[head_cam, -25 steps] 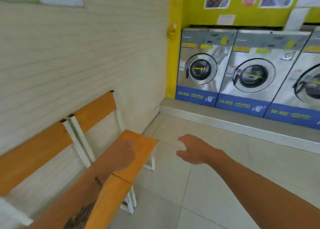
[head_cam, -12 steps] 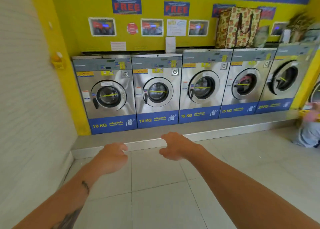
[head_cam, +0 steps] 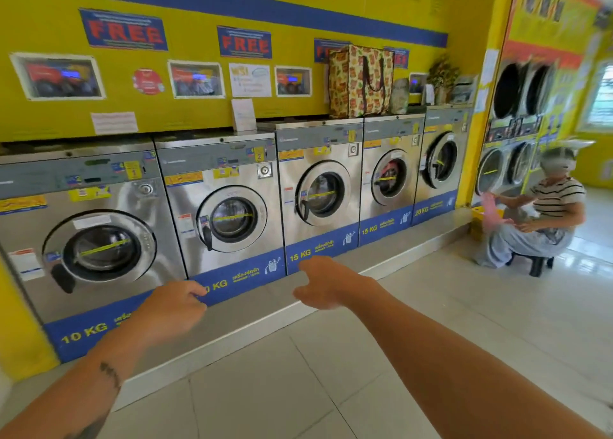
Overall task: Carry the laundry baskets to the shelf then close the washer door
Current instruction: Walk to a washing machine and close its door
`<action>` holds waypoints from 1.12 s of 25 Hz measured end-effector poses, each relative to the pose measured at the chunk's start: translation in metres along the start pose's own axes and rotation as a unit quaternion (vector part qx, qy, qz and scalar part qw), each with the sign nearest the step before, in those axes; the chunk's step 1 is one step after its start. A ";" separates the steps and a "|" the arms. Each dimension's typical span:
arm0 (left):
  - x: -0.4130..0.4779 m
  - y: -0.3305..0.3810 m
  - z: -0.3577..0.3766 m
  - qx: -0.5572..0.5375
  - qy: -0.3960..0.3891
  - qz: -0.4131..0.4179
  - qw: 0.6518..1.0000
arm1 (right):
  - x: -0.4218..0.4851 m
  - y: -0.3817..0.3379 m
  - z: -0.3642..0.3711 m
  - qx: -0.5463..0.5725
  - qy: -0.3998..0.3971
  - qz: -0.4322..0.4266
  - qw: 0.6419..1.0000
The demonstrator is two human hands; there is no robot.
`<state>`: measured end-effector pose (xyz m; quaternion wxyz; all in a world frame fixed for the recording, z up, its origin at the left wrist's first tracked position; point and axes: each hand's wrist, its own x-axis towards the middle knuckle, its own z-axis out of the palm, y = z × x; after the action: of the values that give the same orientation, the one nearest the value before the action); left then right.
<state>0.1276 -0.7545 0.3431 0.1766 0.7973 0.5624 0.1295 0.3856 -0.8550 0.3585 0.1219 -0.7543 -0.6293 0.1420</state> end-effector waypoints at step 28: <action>0.694 -0.114 -0.018 -0.085 -0.017 -0.056 0.995 | 0.718 -0.007 -0.044 0.009 -0.042 -0.051 0.998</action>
<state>0.2547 -0.0636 0.3163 0.2600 0.7488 0.5900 0.1536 0.5154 -0.1472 0.3581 0.1091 -0.7131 -0.6706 0.1727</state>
